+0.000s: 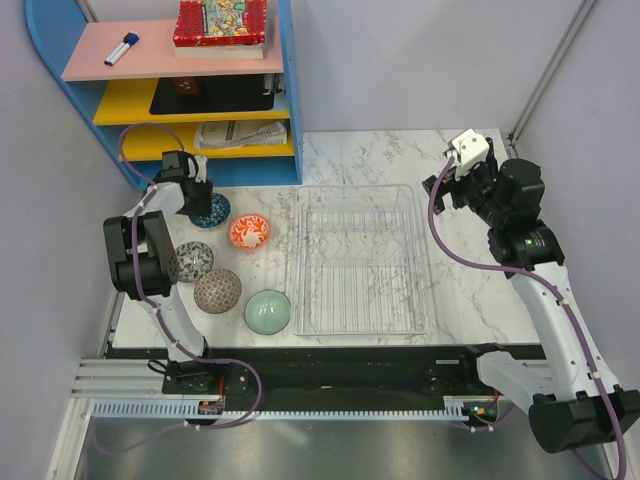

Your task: Load the bowls into the dish rack

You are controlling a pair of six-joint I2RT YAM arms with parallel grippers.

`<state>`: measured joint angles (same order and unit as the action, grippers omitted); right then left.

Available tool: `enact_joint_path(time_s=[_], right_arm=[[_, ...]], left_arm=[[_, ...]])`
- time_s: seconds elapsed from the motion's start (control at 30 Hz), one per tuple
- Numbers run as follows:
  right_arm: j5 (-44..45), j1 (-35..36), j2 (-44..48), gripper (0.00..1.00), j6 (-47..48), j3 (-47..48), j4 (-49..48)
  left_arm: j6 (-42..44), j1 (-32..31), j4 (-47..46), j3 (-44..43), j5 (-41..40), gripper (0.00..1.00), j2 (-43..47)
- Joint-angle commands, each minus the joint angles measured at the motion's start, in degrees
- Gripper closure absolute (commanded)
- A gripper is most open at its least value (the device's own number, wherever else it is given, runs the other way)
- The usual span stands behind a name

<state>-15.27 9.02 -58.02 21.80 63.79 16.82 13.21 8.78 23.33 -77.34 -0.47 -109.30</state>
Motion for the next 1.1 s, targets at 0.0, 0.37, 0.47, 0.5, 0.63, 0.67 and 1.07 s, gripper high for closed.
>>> enact_joint_path(time_s=[0.0, 0.37, 0.47, 0.5, 0.63, 0.67, 1.07], right_arm=[[-1.0, 0.5, 0.8, 0.02, 0.8, -0.1, -0.6], [-1.1, 0.6, 0.7, 0.03, 0.8, -0.1, -0.6], [-1.2, 0.6, 0.6, 0.03, 0.7, 0.0, -0.6], [-1.2, 0.6, 0.6, 0.02, 0.6, 0.0, -0.6], [-1.5, 0.6, 0.5, 0.02, -0.4, 0.6, -0.6], [-2.0, 0.6, 0.1, 0.03, -1.0, 1.2, -0.6], [-12.3, 0.6, -5.8, 0.02, -17.5, 6.5, -3.9]], left_arm=[[-1.0, 0.2, 1.1, -3.0, -0.9, 0.41, -1.4], [-1.2, 0.1, 2.4, -4.5, -0.2, 0.92, -4.2], [-1.3, 0.1, 2.6, -4.7, -0.3, 0.98, -4.3], [-1.3, 0.2, 2.6, -4.7, -0.4, 0.98, -4.3], [-1.1, 0.3, 3.0, -5.2, 0.3, 0.98, -1.7], [-1.0, 0.3, 3.2, -5.3, 0.3, 0.98, -0.8], [-1.9, 0.5, 9.4, -12.0, 9.7, 0.98, 12.3]])
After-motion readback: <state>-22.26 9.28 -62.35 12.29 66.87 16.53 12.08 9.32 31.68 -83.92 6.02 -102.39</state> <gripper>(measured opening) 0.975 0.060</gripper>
